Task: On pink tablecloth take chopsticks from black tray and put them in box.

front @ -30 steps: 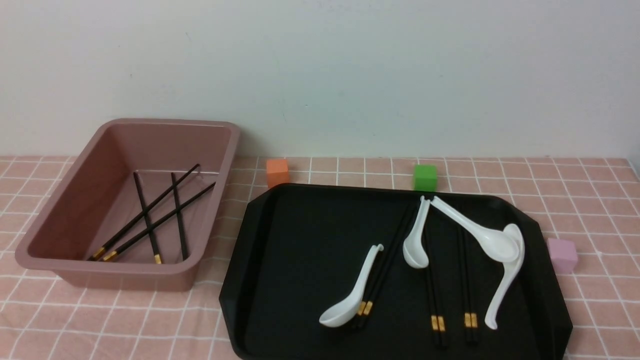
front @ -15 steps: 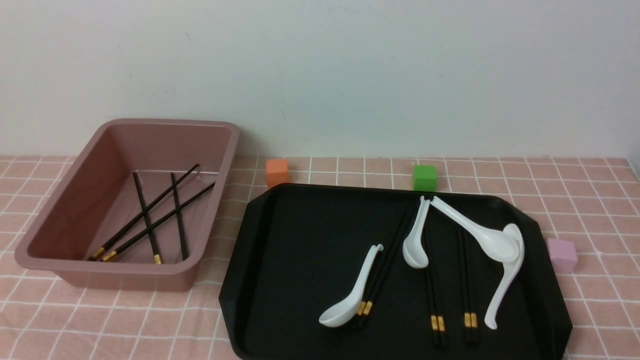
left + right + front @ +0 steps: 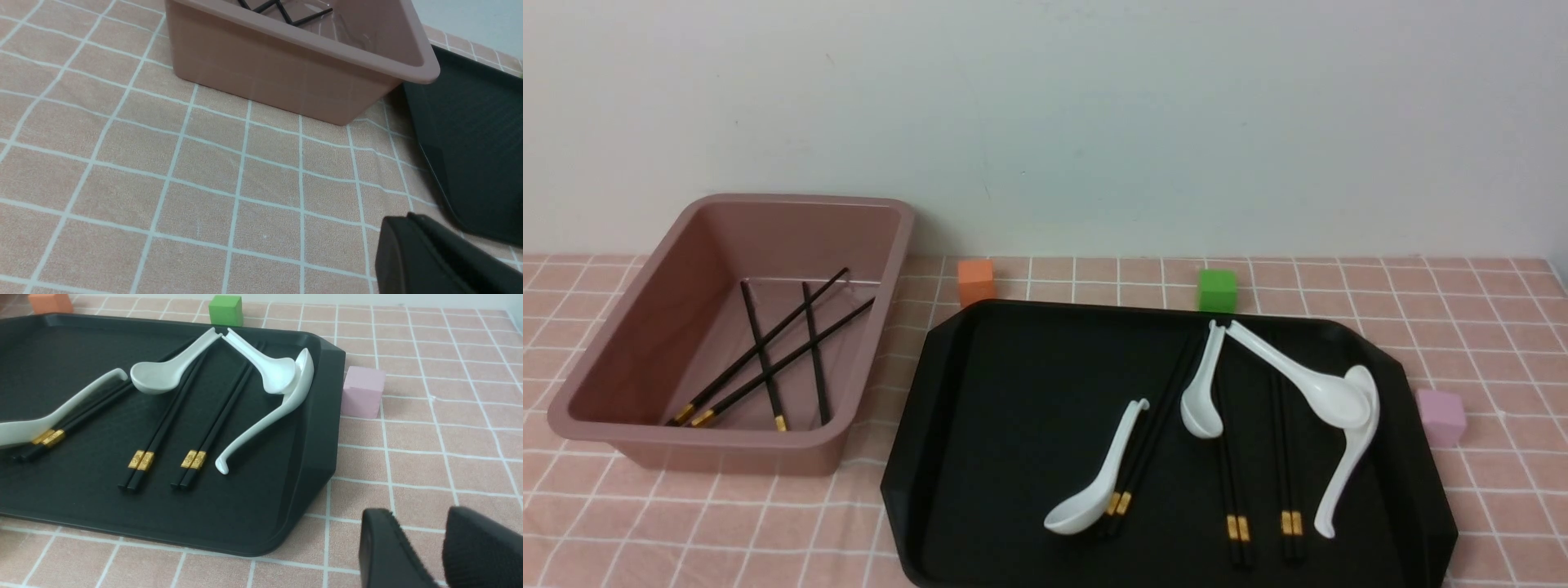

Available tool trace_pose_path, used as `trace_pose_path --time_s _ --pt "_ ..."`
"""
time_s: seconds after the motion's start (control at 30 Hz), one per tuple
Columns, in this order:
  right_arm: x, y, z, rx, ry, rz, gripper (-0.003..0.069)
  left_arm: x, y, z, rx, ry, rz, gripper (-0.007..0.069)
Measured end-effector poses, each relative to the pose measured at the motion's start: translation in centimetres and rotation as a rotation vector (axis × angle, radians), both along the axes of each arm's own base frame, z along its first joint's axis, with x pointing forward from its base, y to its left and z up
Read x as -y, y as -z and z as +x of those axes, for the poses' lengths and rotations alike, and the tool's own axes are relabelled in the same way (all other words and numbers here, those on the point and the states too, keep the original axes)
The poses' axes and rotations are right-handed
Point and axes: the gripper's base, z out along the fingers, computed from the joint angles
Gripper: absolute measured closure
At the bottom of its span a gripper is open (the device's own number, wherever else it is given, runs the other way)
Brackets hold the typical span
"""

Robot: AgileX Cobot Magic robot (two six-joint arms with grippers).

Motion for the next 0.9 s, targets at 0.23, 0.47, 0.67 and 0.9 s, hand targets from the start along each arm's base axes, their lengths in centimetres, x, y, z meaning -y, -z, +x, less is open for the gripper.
trace_pose_path --time_s 0.23,0.47,0.67,0.9 --pt "0.00 0.00 0.00 0.000 0.000 0.000 0.0419 0.00 0.00 0.00 0.000 0.000 0.000 0.0607" --pt "0.00 0.00 0.00 0.000 0.000 0.000 0.0419 0.00 0.00 0.00 0.000 0.000 0.001 0.0603" --pt "0.00 0.00 0.00 0.000 0.000 0.000 0.0419 0.00 0.00 0.00 0.000 0.000 0.000 0.0595" --pt "0.00 0.00 0.00 0.000 0.000 0.000 0.0419 0.00 0.00 0.00 0.000 0.000 0.000 0.0595"
